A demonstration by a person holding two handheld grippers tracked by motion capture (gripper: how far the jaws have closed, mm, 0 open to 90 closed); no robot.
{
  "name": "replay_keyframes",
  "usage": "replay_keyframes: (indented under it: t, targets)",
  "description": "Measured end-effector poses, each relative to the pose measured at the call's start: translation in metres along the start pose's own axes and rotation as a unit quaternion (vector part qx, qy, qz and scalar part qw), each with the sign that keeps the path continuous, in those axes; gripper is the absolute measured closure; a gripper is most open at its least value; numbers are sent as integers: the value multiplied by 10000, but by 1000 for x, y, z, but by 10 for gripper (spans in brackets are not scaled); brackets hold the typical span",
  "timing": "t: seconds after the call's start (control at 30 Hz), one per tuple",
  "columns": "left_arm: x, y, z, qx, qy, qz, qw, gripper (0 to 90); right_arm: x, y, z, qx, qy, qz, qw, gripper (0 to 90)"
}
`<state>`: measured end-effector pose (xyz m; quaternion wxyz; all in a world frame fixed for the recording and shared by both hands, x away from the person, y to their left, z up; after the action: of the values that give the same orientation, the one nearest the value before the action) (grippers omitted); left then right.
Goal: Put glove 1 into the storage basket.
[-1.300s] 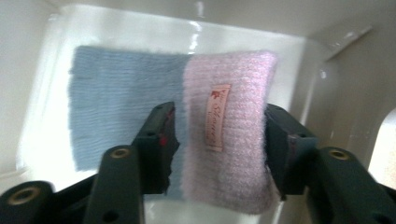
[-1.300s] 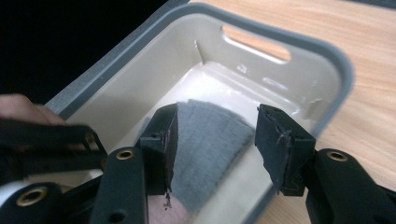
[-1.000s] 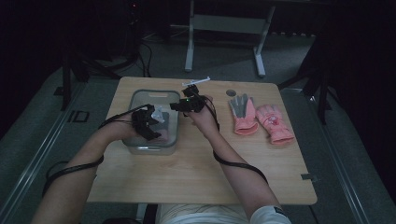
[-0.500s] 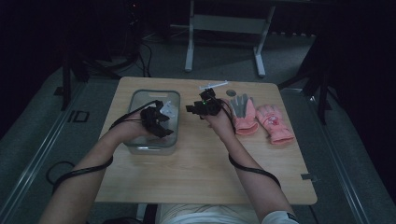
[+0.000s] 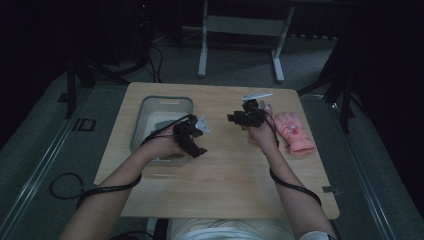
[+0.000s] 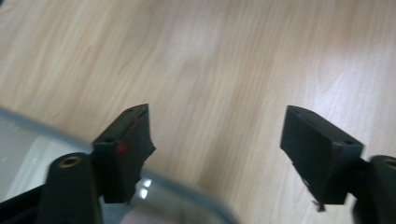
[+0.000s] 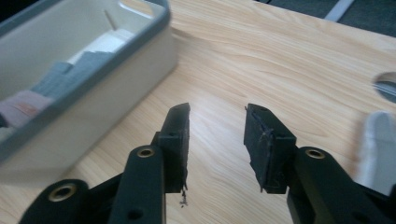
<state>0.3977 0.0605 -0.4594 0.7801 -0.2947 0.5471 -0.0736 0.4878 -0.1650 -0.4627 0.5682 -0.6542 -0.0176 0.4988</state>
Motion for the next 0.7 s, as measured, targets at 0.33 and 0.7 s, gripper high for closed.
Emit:
replay_keyframes:
  t: [0.33,0.7]
  targets:
    - [17,-11,-29,42,173,-42,9998,45,-21,16,-37,40,310,-67,9995,643]
    - [39,0,-66,-76,61,-293,9995,18,-23,25,-63,25,650,54,9979,629]
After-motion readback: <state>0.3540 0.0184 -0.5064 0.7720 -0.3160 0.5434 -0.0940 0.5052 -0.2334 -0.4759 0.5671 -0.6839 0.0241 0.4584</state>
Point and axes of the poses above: each handheld gripper's, and its own axes: x roughly forward along the jaws, y roughly out of its underside, z roughly to its left, the point moved 1 cm from there along x, roughly forward along the jaws, and after that the axes turned 3 degrees about -y, right-handed, at the moved point
